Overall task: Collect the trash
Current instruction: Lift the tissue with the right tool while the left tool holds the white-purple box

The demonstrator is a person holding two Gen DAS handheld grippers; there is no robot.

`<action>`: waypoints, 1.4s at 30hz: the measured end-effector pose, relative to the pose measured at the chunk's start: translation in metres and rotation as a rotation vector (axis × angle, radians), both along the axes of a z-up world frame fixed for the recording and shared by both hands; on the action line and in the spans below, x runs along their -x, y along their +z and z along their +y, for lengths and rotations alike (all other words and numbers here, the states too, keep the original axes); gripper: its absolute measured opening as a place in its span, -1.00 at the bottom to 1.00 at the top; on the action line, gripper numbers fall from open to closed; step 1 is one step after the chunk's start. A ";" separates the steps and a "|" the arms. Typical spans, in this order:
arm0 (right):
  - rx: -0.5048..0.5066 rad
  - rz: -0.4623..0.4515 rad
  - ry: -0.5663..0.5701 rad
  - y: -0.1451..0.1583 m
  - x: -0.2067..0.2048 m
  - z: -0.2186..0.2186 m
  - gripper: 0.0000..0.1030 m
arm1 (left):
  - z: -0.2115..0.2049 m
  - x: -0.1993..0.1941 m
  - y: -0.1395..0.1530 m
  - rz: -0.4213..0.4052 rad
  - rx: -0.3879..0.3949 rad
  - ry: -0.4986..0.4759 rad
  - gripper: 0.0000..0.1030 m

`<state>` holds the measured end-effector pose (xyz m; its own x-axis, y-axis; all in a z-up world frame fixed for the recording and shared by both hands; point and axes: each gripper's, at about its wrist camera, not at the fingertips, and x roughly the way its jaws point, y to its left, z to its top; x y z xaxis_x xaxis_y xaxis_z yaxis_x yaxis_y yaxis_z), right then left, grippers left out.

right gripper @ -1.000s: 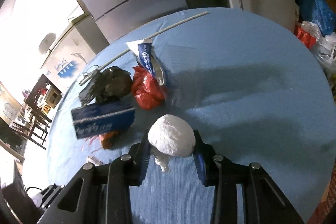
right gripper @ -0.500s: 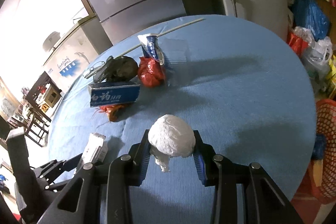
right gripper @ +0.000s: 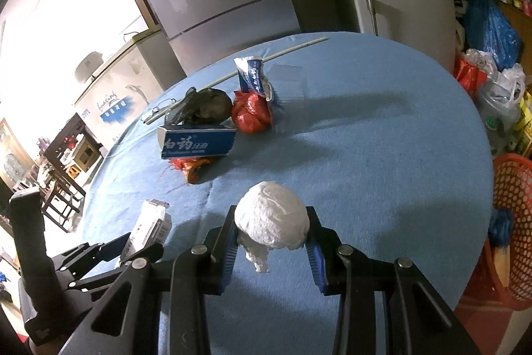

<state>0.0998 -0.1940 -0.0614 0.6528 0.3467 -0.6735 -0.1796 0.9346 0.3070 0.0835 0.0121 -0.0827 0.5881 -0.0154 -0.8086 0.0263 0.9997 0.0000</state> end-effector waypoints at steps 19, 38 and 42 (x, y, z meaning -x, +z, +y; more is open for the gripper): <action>-0.002 -0.015 -0.003 0.001 0.007 0.006 -0.23 | 0.000 0.014 0.017 -0.058 0.018 0.011 -0.06; 0.014 -0.036 -0.032 0.002 0.010 -0.003 -0.23 | -0.013 0.015 0.029 -0.124 0.027 -0.002 -0.06; 0.021 -0.058 -0.023 0.010 0.014 -0.004 -0.23 | -0.019 0.011 0.037 -0.159 0.023 0.009 -0.06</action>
<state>0.0862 -0.1982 -0.0519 0.6984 0.3175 -0.6415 -0.1750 0.9448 0.2771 0.0724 -0.0070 -0.0458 0.7089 -0.0266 -0.7048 0.0185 0.9996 -0.0191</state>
